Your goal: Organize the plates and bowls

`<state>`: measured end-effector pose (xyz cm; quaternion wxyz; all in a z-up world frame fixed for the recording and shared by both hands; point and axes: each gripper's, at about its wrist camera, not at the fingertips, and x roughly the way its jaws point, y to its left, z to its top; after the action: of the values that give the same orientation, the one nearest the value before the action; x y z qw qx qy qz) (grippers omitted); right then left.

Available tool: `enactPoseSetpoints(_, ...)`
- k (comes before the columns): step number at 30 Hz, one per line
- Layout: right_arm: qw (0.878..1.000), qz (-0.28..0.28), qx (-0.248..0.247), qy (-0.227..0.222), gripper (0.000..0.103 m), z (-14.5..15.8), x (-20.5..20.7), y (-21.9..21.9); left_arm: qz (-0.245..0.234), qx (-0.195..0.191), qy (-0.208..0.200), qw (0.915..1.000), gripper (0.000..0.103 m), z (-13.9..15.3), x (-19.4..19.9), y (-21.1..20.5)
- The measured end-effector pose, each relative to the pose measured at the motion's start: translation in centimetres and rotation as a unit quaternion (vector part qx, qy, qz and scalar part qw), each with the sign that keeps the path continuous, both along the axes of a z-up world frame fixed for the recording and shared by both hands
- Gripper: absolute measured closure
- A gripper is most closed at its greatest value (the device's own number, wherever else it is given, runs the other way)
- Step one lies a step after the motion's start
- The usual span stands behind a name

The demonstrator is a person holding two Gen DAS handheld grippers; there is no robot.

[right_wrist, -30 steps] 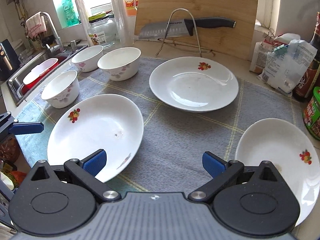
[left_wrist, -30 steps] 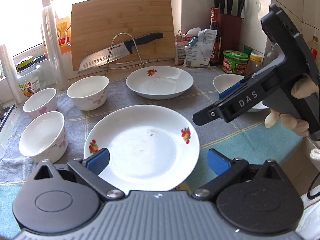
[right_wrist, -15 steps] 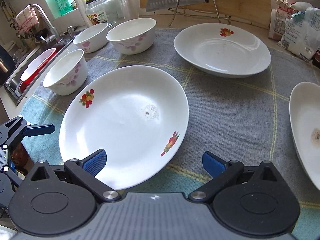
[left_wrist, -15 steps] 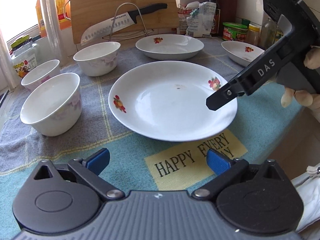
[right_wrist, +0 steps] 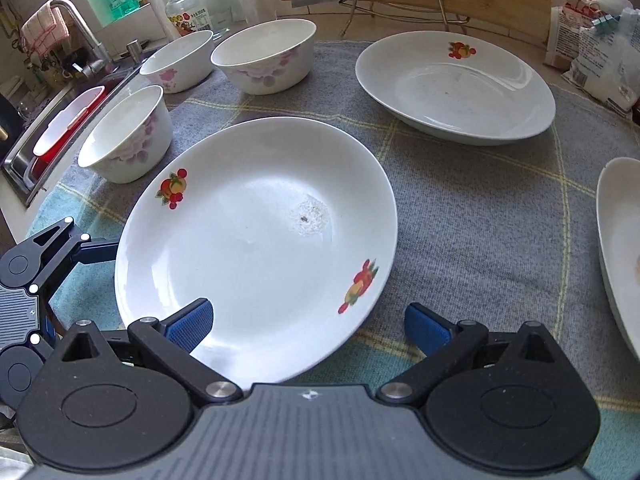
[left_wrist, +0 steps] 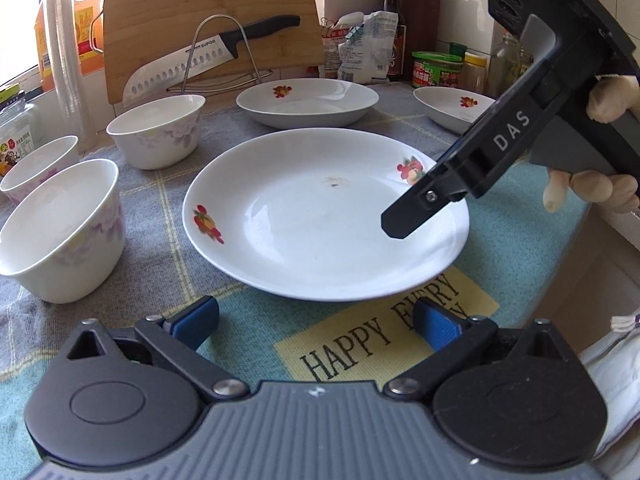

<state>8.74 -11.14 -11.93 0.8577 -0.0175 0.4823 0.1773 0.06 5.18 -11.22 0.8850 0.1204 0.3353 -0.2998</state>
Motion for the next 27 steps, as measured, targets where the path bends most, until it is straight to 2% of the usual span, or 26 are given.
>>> enactPoseSetpoints(10,1.000,0.029,0.007,0.002,0.000,0.3,3.3,0.2,0.005,-0.001,0.000,1.0000,0.000,0.0,1.1,-0.3)
enactPoseSetpoints(17,0.998,0.067,-0.012,-0.001,0.000,0.3,4.9,1.1,-0.007,-0.003,-0.005,1.0000,0.000,-0.2,1.0,-0.1)
enactPoseSetpoints(27,0.996,0.064,0.051,0.035,0.000,0.8,6.8,-0.4,-0.038,-0.004,-0.010,0.9992,0.000,-0.3,1.6,0.0)
